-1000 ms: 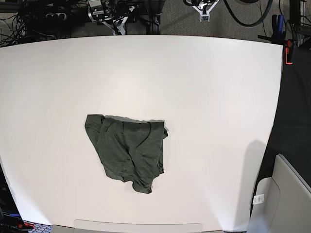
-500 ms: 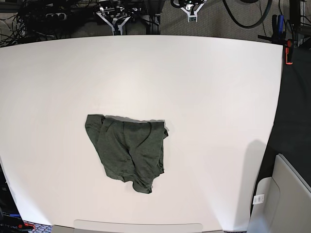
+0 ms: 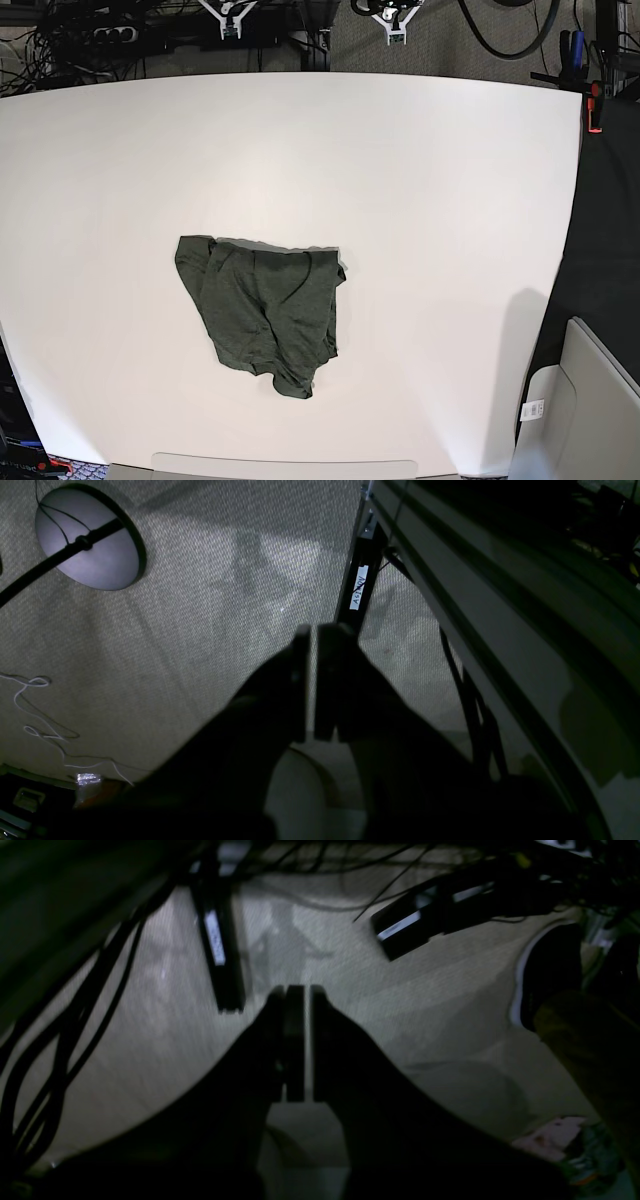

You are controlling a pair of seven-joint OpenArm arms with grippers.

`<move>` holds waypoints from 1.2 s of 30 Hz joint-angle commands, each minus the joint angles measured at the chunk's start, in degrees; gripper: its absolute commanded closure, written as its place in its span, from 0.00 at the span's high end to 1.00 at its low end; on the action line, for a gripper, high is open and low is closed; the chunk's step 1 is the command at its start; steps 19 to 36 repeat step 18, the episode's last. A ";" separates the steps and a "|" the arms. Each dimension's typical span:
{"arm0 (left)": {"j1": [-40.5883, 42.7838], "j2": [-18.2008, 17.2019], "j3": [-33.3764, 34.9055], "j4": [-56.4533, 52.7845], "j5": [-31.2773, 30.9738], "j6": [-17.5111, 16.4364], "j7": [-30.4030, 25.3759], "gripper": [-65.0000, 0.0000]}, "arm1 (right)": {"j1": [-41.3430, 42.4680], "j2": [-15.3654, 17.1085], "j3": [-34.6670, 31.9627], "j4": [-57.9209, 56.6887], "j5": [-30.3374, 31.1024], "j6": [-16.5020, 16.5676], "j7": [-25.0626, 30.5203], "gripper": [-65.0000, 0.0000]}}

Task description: Fold the T-shirt properly

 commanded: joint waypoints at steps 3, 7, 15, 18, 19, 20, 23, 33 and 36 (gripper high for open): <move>0.66 0.66 0.10 0.18 -0.06 -0.38 -0.06 0.01 | -0.15 0.92 0.04 0.23 1.21 -0.09 0.16 0.01; 0.75 0.75 0.10 0.18 -0.06 -0.38 -0.06 0.01 | 0.20 0.66 -0.31 0.32 1.21 -0.09 0.16 0.01; 1.36 0.75 0.10 0.18 -0.06 -0.38 0.47 0.01 | 0.11 -0.22 -0.31 0.23 1.21 -0.09 0.25 0.01; 1.19 0.75 0.10 0.18 -0.06 -0.38 0.47 0.01 | 0.38 -1.19 0.04 0.41 1.21 -0.09 0.33 0.01; 1.19 0.75 0.10 0.18 -0.06 -0.38 0.47 0.01 | 0.38 -1.19 0.04 0.41 1.21 -0.09 0.33 0.01; 1.19 0.75 0.10 0.18 -0.06 -0.38 0.47 0.01 | 0.38 -1.19 0.04 0.41 1.21 -0.09 0.33 0.01; 1.19 0.75 0.10 0.18 -0.06 -0.38 0.47 0.01 | 0.38 -1.19 0.04 0.41 1.21 -0.09 0.33 0.01; 1.19 0.75 0.10 0.18 -0.06 -0.38 0.47 0.01 | 0.38 -1.19 0.04 0.41 1.21 -0.09 0.33 0.01; 1.19 0.75 0.10 0.18 -0.06 -0.38 0.47 0.01 | 0.38 -1.19 0.04 0.41 1.21 -0.09 0.33 0.01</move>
